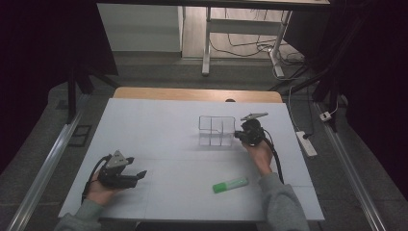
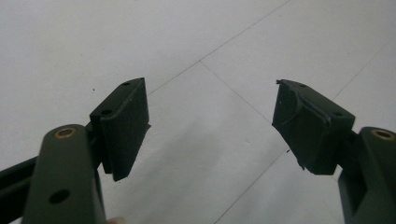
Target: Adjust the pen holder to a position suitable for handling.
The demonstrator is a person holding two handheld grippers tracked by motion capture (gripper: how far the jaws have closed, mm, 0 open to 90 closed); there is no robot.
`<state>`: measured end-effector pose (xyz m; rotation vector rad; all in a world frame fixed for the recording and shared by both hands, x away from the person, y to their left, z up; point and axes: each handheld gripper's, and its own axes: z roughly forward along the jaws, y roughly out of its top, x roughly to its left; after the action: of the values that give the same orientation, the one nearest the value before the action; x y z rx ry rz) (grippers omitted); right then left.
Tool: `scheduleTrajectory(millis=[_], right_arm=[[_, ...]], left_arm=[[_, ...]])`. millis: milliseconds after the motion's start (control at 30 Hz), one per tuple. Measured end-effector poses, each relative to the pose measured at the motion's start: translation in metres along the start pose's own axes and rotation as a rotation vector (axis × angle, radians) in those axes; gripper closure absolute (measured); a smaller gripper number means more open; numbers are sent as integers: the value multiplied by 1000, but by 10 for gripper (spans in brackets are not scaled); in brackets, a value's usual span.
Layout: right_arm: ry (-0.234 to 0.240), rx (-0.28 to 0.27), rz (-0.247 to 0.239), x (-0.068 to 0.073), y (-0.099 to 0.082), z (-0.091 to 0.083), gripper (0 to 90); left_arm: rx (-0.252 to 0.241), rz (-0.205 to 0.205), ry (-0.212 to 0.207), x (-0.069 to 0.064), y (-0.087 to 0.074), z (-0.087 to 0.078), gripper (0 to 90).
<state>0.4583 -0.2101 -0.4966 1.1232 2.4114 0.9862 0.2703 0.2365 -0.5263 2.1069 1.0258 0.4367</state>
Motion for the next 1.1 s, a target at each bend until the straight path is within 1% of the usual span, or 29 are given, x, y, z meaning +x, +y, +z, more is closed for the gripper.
scheduleTrajectory(millis=[233, 467, 500, 600, 633, 667, 733, 833, 1100], right_arm=[[11, 3, -13, 11, 6, 7, 897], [21, 10, -22, 19, 10, 14, 897], [27, 13, -21, 22, 12, 15, 897], [32, 15, -29, 25, 13, 16, 897], [36, 16, -32, 28, 14, 17, 897], [46, 21, -38, 33, 15, 17, 897], [50, 20, -48, 35, 16, 18, 897], [51, 24, -55, 37, 16, 20, 897], [59, 25, -54, 39, 16, 21, 896]], left_arm=[[1, -1, 0, 0, 0, 0, 269], [2, 0, -2, 0, 0, 0, 269], [2, 0, -2, 0, 0, 0, 269], [4, -1, -2, 0, 0, 0, 269], [4, -1, -3, 0, 0, 0, 269], [5, -1, -4, 1, 0, 0, 269], [5, -1, -5, 1, -1, 0, 269], [9, 0, -6, 1, -1, 1, 269], [11, -1, -6, 1, -1, 1, 268]])
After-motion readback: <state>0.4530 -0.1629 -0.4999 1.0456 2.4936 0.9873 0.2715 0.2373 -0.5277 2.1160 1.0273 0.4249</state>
